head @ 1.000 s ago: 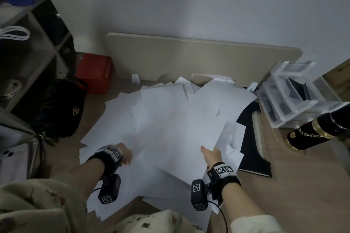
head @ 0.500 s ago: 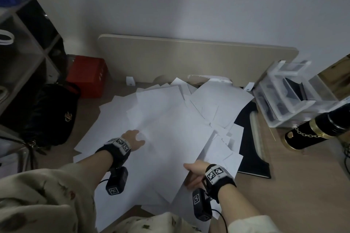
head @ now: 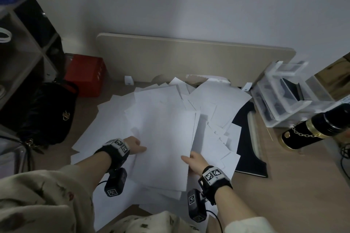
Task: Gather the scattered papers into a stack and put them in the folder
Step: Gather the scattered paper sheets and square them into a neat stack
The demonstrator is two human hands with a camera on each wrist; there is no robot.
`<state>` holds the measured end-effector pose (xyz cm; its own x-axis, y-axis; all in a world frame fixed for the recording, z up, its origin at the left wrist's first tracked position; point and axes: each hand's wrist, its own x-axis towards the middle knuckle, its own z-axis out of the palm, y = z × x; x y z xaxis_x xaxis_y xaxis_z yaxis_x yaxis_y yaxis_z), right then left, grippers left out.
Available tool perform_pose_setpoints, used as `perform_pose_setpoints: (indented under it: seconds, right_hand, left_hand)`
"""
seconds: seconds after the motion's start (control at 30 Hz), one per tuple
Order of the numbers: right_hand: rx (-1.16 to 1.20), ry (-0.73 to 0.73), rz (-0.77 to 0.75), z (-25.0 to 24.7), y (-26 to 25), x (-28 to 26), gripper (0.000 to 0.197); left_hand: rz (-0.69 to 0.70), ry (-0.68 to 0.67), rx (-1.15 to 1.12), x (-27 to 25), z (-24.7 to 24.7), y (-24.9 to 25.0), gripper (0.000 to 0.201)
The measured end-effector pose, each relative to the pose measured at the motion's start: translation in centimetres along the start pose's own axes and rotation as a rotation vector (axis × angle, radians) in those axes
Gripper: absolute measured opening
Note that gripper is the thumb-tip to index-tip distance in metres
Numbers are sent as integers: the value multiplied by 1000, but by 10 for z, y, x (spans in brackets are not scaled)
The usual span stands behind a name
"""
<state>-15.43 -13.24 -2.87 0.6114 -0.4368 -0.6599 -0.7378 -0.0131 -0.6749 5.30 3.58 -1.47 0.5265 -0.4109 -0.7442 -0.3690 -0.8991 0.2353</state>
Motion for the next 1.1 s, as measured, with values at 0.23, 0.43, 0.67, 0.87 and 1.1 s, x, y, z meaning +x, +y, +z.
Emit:
perform_pose_setpoints:
  seconds: [0.23, 0.43, 0.67, 0.87, 1.1]
  right_hand:
    - [-17, 150, -148, -2, -13, -8, 23]
    - [172, 413, -376, -20, -50, -30, 40]
    - [282, 407, -458, -19, -67, -43, 7]
    - [332, 411, -464, -21, -70, -54, 10]
    - [366, 394, -467, -29, -87, -54, 24]
  left_hand:
    - [108, -13, -180, -16, 8, 11, 19]
    - [333, 168, -1025, -35, -19, 29, 37]
    - [431, 321, -1192, -49, -25, 39, 22]
    - [478, 463, -1105, -62, -18, 44, 21]
    - [541, 572, -1137, -73, -30, 58, 27]
